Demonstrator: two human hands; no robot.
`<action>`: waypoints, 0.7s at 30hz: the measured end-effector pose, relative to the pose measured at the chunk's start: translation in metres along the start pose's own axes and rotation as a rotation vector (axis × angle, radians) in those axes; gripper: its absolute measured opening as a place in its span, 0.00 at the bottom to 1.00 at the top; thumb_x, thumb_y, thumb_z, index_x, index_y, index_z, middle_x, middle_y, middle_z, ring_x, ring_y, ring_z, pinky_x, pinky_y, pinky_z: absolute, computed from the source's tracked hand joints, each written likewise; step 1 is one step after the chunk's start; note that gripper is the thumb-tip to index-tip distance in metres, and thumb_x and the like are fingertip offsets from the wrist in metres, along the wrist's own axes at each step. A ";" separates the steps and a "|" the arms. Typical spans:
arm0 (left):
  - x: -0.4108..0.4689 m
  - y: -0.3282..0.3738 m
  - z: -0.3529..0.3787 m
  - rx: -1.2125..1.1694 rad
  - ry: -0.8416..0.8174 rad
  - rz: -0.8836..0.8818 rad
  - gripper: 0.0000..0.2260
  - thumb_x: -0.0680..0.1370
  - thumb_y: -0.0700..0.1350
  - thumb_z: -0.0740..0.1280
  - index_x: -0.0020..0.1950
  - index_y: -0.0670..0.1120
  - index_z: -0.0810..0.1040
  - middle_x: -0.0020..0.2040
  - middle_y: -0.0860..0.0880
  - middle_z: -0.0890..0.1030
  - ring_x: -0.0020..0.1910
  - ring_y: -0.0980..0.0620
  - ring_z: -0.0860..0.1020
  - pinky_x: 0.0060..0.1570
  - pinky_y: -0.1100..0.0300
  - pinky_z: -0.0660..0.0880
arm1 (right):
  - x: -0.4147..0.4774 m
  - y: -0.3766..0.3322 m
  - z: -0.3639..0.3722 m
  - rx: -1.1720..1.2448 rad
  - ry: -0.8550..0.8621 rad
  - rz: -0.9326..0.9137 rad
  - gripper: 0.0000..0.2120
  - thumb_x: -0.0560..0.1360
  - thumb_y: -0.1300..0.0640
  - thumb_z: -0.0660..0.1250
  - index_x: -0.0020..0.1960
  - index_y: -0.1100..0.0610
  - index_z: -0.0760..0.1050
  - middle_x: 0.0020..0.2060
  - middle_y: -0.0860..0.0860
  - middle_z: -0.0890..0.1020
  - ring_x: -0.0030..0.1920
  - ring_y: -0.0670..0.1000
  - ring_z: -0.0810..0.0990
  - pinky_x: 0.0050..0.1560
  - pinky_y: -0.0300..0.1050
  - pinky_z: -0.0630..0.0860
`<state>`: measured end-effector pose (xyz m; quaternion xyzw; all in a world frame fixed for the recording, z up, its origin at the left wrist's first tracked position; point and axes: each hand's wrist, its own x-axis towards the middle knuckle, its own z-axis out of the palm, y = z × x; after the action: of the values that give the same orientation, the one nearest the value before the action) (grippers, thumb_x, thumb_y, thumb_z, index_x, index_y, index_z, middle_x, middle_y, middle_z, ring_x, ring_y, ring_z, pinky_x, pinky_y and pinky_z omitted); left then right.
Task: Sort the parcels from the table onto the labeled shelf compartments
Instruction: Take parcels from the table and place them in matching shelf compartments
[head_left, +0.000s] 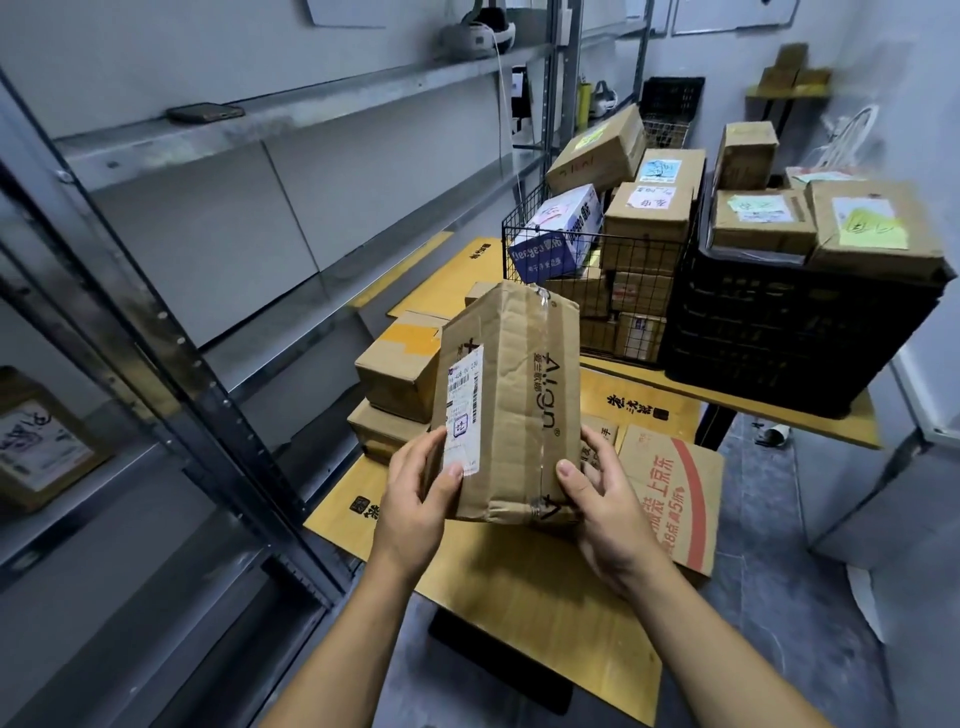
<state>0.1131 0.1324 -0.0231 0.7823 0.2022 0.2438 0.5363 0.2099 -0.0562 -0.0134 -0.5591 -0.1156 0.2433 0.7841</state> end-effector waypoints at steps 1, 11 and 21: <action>-0.001 -0.001 -0.001 -0.018 0.005 -0.016 0.29 0.72 0.67 0.62 0.71 0.59 0.70 0.67 0.56 0.71 0.65 0.62 0.70 0.65 0.49 0.71 | -0.001 0.001 0.000 0.032 -0.010 0.016 0.25 0.73 0.55 0.69 0.67 0.43 0.68 0.56 0.54 0.85 0.57 0.55 0.84 0.55 0.53 0.80; -0.024 0.006 -0.023 -0.109 0.104 -0.043 0.24 0.73 0.57 0.68 0.69 0.65 0.68 0.64 0.65 0.74 0.64 0.62 0.73 0.59 0.55 0.75 | 0.002 0.001 0.011 -0.272 -0.011 -0.086 0.24 0.82 0.54 0.64 0.67 0.27 0.67 0.67 0.46 0.75 0.60 0.47 0.80 0.61 0.59 0.79; -0.048 0.025 -0.076 0.176 0.356 0.068 0.22 0.74 0.53 0.67 0.67 0.60 0.69 0.63 0.61 0.71 0.63 0.65 0.70 0.60 0.66 0.68 | 0.005 -0.005 0.075 -0.513 -0.151 -0.304 0.25 0.74 0.34 0.61 0.68 0.41 0.73 0.64 0.48 0.78 0.59 0.35 0.77 0.57 0.33 0.76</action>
<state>0.0307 0.1525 0.0154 0.7771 0.2879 0.3774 0.4133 0.1812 0.0065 0.0169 -0.6954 -0.3136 0.1270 0.6340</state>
